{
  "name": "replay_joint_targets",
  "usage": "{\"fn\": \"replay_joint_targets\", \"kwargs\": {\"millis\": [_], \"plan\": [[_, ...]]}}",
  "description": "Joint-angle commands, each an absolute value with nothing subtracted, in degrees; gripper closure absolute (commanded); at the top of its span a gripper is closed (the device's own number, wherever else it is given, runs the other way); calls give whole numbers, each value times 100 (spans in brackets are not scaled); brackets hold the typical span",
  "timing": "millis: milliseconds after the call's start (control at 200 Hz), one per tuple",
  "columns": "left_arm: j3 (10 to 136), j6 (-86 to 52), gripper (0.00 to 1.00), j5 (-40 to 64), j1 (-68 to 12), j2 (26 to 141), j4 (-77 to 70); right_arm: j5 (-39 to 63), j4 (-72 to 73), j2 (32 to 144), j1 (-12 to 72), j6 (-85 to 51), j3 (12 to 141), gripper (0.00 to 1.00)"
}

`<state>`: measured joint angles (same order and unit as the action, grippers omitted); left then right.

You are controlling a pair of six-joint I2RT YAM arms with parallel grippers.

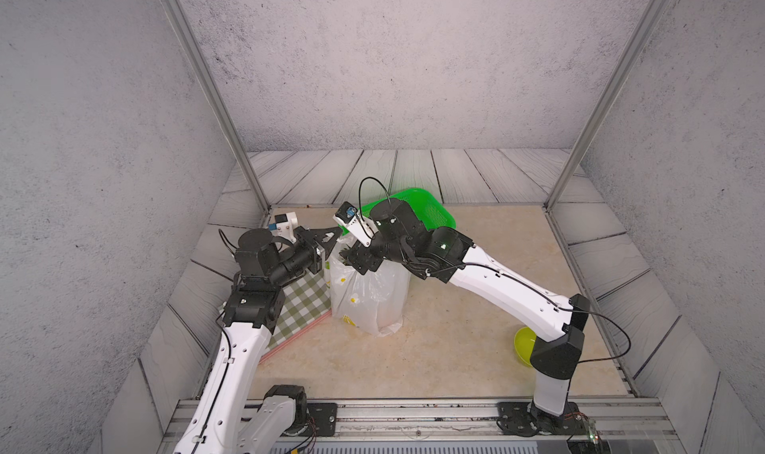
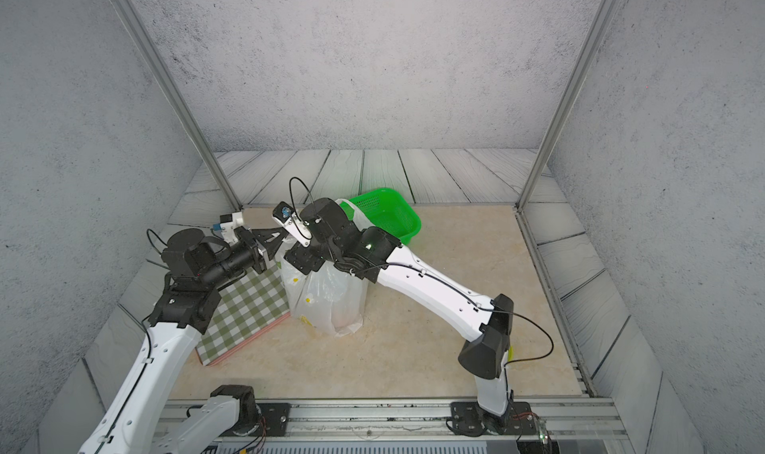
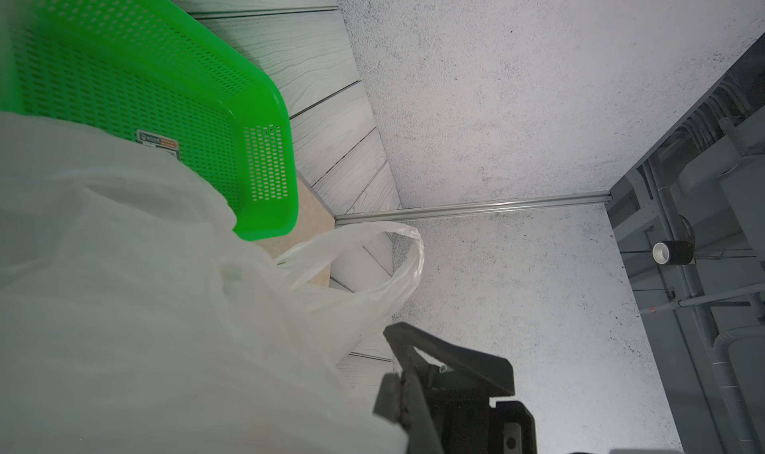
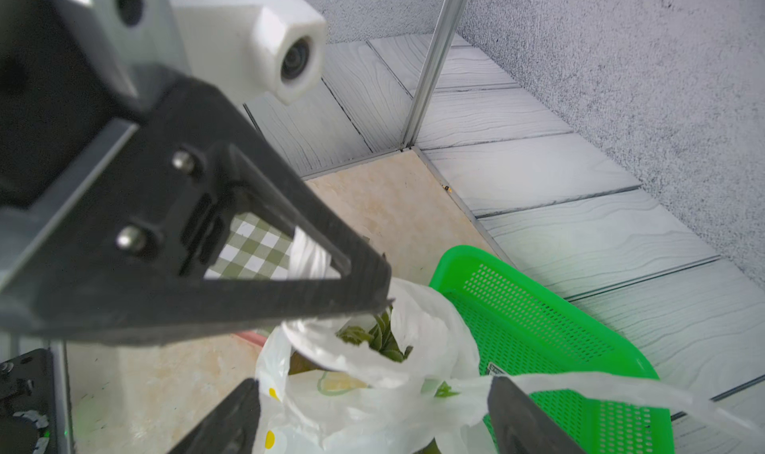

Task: Place the pineapple into a plastic bag & tie a knot
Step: Adjust the plastic bag at the center of the board.

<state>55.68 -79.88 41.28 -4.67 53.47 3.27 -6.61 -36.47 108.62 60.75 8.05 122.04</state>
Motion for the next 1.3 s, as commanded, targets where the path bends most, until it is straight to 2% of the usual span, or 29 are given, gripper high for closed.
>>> {"fn": "replay_joint_targets", "kwargs": {"millis": [0,185,410,470,560,590,691,831,981,1201,1296], "plan": [[5771,-7929,100,4280,-501,5186,35,-885,-3702,11152,6099,965,12622,20],[5769,-7912,100,4351,-501,5185,31,-1017,-3750,11390,6090,1011,12894,32],[5765,-7903,99,4457,-505,5164,50,-1125,-3527,11382,6085,958,12850,66],[5783,-7879,90,4526,-501,5160,74,-1116,-3493,11366,6083,941,12850,71],[5890,-7621,65,4661,-492,5096,403,-1132,-3488,11329,6067,914,12858,77],[5965,-7433,59,4688,-492,5051,660,-1131,-3501,11309,6054,905,12865,79],[6188,-6729,50,4657,-484,4801,1639,-1078,-3545,11149,6004,905,12865,83],[6394,-5924,47,4579,-475,4498,2648,-823,-3663,10906,5989,940,12989,84],[6729,-4614,47,4030,-475,4424,3640,-492,-3957,10776,5972,906,13444,85],[6728,-3492,38,4049,-479,4591,3424,61,-4327,10606,5926,931,13799,86],[6726,-3051,34,4025,-475,4657,3248,372,-4433,10517,5852,914,13808,93]]}}
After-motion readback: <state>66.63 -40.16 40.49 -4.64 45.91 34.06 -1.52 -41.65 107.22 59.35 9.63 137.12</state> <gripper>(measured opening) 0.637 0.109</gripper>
